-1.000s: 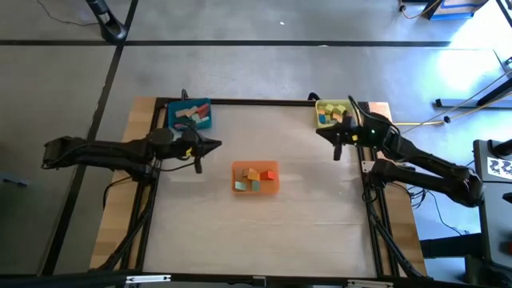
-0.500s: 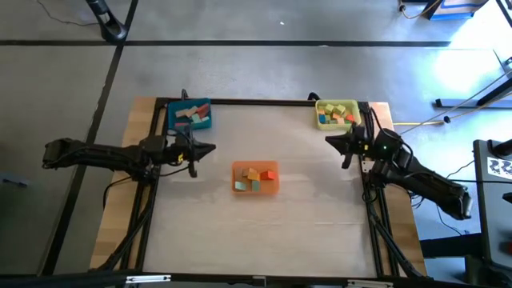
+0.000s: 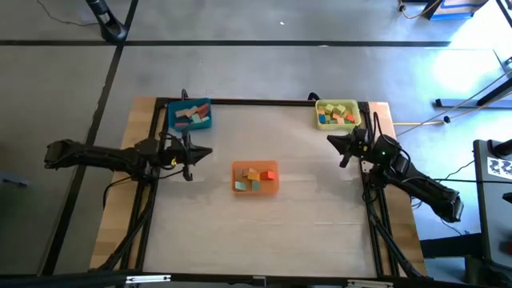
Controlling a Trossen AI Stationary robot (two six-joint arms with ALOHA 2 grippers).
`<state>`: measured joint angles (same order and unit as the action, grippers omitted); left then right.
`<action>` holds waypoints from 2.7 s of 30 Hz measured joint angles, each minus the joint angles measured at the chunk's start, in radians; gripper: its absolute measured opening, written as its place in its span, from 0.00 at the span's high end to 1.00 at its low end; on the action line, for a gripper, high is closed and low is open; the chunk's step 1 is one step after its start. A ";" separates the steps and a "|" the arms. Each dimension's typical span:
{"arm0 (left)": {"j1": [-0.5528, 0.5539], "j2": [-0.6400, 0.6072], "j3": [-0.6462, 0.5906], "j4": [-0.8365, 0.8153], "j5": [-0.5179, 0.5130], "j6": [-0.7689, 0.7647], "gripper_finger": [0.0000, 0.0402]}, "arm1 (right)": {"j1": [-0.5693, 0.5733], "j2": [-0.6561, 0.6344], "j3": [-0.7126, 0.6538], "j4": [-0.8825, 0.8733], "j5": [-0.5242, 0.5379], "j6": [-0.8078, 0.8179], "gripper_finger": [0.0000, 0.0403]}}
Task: Sort blocks by size
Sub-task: Return to Home Position
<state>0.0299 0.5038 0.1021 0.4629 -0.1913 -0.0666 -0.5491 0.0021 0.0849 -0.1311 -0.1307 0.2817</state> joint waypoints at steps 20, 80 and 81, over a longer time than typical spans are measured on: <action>0.002 -0.228 -0.092 -0.140 -0.003 0.003 0.99 | -0.001 0.000 -0.030 0.034 0.061 -0.165 0.93; 0.002 -0.500 -0.092 -0.417 -0.052 0.095 0.99 | -0.001 0.000 -0.032 0.027 0.063 -0.182 0.93; 0.002 -0.501 -0.092 -0.417 -0.052 0.092 0.99 | -0.001 0.000 -0.032 0.027 0.063 -0.182 0.93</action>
<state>0.0315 0.0032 0.0097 0.0463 -0.2436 0.0255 -0.5499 0.0021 0.0525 -0.1040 -0.0676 0.0998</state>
